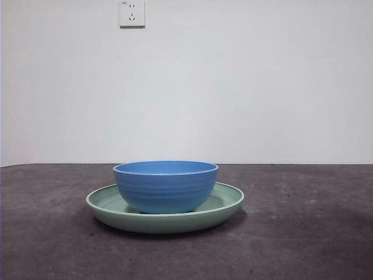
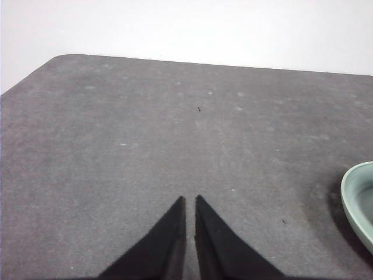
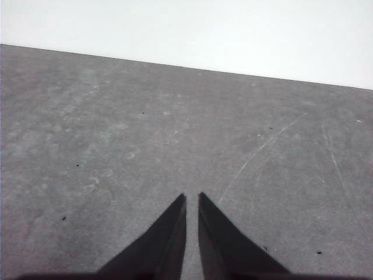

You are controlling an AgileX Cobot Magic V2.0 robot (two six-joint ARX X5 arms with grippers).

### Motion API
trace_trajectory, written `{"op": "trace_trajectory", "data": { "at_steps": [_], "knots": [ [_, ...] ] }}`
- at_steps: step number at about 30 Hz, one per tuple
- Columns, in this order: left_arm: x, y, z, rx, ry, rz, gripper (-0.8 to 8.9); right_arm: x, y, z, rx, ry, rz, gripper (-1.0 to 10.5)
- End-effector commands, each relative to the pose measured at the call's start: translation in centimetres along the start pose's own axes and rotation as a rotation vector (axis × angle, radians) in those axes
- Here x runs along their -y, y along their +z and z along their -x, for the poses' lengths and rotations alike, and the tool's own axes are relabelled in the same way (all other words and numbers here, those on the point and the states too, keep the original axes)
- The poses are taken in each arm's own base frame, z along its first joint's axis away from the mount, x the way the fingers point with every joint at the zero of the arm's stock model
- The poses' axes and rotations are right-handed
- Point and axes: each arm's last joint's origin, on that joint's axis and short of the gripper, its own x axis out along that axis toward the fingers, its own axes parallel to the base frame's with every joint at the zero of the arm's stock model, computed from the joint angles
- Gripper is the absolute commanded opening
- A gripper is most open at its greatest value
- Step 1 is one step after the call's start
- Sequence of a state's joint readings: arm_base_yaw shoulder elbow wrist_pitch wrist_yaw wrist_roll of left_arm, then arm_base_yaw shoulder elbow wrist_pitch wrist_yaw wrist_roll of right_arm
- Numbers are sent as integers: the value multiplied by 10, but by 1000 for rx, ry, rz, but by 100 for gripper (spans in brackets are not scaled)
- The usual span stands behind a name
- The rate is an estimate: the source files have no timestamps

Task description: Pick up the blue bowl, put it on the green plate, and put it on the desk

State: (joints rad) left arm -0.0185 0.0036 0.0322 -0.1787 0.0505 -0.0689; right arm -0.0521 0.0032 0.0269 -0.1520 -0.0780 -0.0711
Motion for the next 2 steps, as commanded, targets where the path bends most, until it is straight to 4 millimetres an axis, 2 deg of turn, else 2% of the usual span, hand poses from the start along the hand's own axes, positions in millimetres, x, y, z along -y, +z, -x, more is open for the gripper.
{"op": "trace_trajectory", "data": {
  "at_steps": [1,2],
  "knots": [
    [0,-7,-2,-28,2,1,27,0,-1,-1,3,0,-7,30],
    [0,-7,-2,-28,2,1,27,0,-1,-1,3,0,-7,30]
  ]
}}
